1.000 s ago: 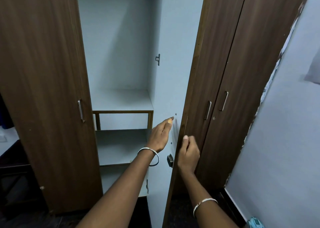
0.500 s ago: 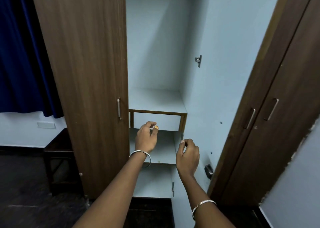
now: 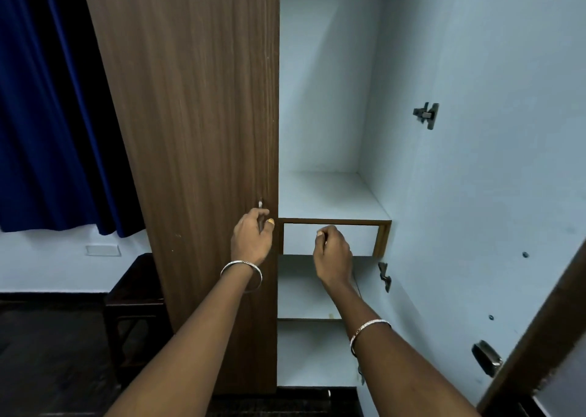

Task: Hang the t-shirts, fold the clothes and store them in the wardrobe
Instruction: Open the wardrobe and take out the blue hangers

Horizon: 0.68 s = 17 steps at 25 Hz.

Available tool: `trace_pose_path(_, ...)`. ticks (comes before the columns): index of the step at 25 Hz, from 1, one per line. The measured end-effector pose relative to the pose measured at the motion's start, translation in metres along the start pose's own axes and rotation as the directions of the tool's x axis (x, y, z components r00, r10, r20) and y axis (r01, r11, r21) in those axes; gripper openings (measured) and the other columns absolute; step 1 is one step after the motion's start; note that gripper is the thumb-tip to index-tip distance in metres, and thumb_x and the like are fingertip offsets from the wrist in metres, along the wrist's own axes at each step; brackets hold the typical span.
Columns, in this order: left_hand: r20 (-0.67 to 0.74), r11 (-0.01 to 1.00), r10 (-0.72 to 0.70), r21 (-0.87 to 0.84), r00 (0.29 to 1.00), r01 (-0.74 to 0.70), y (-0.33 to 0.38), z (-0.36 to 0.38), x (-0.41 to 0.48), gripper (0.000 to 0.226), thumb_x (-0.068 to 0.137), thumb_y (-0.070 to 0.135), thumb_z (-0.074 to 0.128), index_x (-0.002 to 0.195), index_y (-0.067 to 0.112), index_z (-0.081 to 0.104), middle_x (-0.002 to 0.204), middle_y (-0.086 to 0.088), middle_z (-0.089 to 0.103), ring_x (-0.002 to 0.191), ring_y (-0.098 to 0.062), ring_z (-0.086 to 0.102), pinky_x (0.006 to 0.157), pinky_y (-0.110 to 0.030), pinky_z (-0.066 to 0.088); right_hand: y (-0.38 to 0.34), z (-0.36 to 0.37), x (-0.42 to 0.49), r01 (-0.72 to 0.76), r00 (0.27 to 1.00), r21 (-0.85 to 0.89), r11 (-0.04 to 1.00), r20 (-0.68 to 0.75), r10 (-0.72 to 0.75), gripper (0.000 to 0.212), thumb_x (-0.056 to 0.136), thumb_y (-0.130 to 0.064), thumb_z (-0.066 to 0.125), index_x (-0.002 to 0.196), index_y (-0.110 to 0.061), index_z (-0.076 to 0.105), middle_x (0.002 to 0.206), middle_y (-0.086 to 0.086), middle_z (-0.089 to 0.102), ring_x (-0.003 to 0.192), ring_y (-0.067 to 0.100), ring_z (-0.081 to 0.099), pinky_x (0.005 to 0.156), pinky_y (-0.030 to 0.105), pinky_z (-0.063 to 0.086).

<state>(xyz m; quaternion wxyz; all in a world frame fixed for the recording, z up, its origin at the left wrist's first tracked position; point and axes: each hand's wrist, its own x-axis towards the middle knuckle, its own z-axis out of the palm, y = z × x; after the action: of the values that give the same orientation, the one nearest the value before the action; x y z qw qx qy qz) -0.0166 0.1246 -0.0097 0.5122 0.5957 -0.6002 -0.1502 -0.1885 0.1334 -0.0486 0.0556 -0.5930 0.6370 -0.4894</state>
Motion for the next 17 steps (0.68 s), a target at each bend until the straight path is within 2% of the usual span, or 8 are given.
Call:
trace_pose_path(3,0.020,1.000,0.018,0.024,1.000,-0.019,-0.010,0.000,0.026,0.024,0.094,0.020,0.062,0.117,0.016,0.066,0.111,-0.004,0.067,0.103,-0.023,0.062,0.090,-0.040,0.052,-0.012,0.024,0.021,0.051,0.998,-0.044,0.998,0.036,-0.049,0.018,0.104,-0.023,0.045,0.112,-0.013,0.058,0.101,0.004,0.065,0.084,0.012,0.057,0.068,0.021,0.042)
trace_pose_path(10,0.012,0.997,0.074,0.006,0.997,-0.074,-0.022,0.016,0.093,0.030,0.094,0.019,0.063,0.124,0.018,0.062,0.123,-0.003,0.061,0.112,-0.020,0.057,0.089,-0.029,0.046,-0.040,0.080,0.106,0.127,0.988,-0.036,0.991,0.091,-0.123,0.022,0.105,-0.026,0.045,0.115,-0.012,0.058,0.109,0.005,0.066,0.095,0.019,0.063,0.073,0.023,0.043)
trace_pose_path(12,0.006,0.998,0.059,0.009,0.998,-0.059,-0.032,0.021,0.114,0.030,0.095,0.019,0.062,0.125,0.018,0.061,0.122,-0.003,0.060,0.111,-0.020,0.058,0.088,-0.030,0.048,-0.045,0.102,0.133,0.095,0.987,0.011,0.995,0.129,-0.096,0.028,0.105,-0.030,0.045,0.121,-0.011,0.058,0.115,0.006,0.066,0.102,0.022,0.063,0.076,0.025,0.044)
trace_pose_path(14,0.033,0.998,0.048,0.029,0.998,-0.049,-0.043,0.026,0.129,0.030,0.095,0.018,0.062,0.124,0.017,0.061,0.117,-0.003,0.062,0.108,-0.019,0.059,0.088,-0.031,0.050,-0.048,0.119,0.152,0.074,0.977,0.084,0.994,0.193,-0.089,0.040,0.105,-0.042,0.041,0.126,-0.013,0.056,0.119,0.006,0.066,0.107,0.023,0.063,0.082,0.029,0.048)
trace_pose_path(17,0.114,0.999,0.018,0.048,0.993,-0.024,-0.061,0.034,0.150,0.021,0.093,0.018,0.063,0.114,0.019,0.064,0.102,0.001,0.066,0.092,-0.017,0.065,0.085,-0.040,0.055,-0.051,0.144,0.171,0.007,0.952,0.246,0.969,0.296,-0.082,0.051,0.103,-0.056,0.033,0.121,-0.014,0.056,0.105,0.001,0.065,0.095,0.017,0.061,0.082,0.032,0.047)
